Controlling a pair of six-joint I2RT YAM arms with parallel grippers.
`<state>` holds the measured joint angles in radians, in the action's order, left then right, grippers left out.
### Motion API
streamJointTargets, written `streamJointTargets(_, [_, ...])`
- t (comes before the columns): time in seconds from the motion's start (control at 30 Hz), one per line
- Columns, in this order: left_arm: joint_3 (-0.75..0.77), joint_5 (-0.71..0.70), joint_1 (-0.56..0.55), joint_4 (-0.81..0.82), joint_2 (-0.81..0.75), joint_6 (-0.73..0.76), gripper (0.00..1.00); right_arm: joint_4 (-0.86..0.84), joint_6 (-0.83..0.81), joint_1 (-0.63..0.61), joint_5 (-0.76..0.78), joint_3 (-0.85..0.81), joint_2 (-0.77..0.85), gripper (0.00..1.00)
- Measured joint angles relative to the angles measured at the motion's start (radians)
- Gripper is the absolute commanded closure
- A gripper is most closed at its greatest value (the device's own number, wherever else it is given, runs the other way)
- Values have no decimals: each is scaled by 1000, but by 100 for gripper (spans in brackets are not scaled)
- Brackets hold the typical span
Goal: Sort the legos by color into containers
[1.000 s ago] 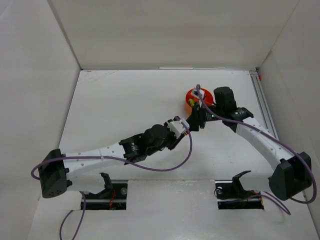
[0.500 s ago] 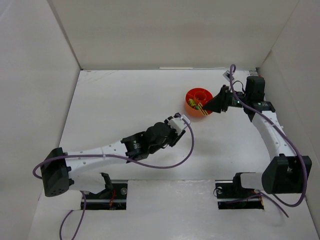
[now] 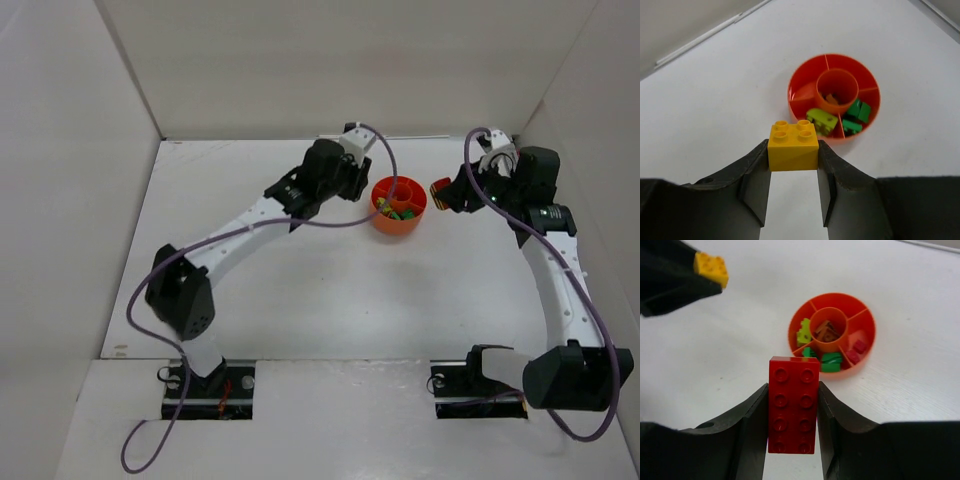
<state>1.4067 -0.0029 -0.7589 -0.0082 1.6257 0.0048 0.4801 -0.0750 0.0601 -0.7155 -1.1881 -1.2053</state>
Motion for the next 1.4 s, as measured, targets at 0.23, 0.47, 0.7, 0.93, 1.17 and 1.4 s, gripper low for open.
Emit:
streamJointTargets(0.23, [423, 176, 70, -148, 366, 93, 83, -2, -15, 32, 152, 11, 51, 96])
streamJointTargets(0.47, [465, 353, 112, -173, 430, 156, 78, 1, -15, 58, 182, 11, -11, 96])
streamJointTargets(0.7, [528, 421, 133, -87, 499, 164, 75, 8, -17, 60, 173, 11, -47, 96])
streamJointTargets(0.93, [575, 487, 132, -36, 604, 166, 72, 37, -50, 70, 164, 11, -64, 96])
streamJointTargets(1.17, [598, 515, 133, -4, 644, 148, 67, 75, -76, 78, 158, 10, -77, 94])
streamJointTargets(1.4, [625, 534, 133, 42, 678, 125, 63, 88, -90, 78, 158, 7, -103, 94])
